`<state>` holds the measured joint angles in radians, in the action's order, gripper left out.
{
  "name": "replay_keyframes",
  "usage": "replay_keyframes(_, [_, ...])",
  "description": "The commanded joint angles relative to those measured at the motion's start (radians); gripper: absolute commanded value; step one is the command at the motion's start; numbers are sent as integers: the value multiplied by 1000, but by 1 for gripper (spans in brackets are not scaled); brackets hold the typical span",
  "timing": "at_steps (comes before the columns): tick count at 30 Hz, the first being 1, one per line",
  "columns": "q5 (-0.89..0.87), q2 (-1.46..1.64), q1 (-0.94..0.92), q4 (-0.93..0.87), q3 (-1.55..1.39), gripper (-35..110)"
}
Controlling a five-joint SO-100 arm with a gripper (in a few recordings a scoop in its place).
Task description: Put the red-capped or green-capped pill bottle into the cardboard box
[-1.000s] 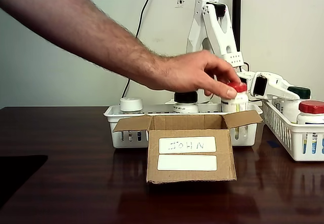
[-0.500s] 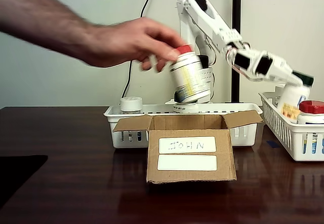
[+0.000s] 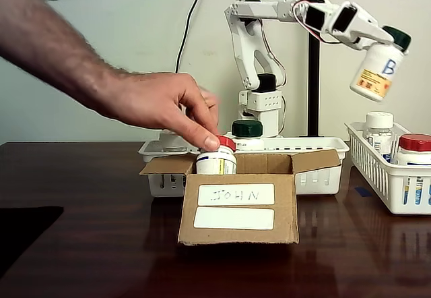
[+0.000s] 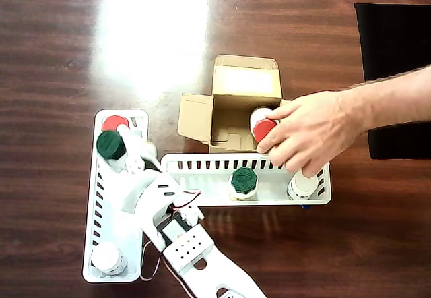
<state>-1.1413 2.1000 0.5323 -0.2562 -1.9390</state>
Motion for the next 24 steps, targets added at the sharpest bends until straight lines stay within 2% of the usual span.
replay_keyframes(1, [9, 107, -5, -17, 124, 1])
replay_keyframes(6, [18, 103, -49, -17, 140, 1])
replay_keyframes(14, [-8, 23, -284, 21, 153, 1])
replay_keyframes(24, [9, -129, -446, 186, 98, 1])
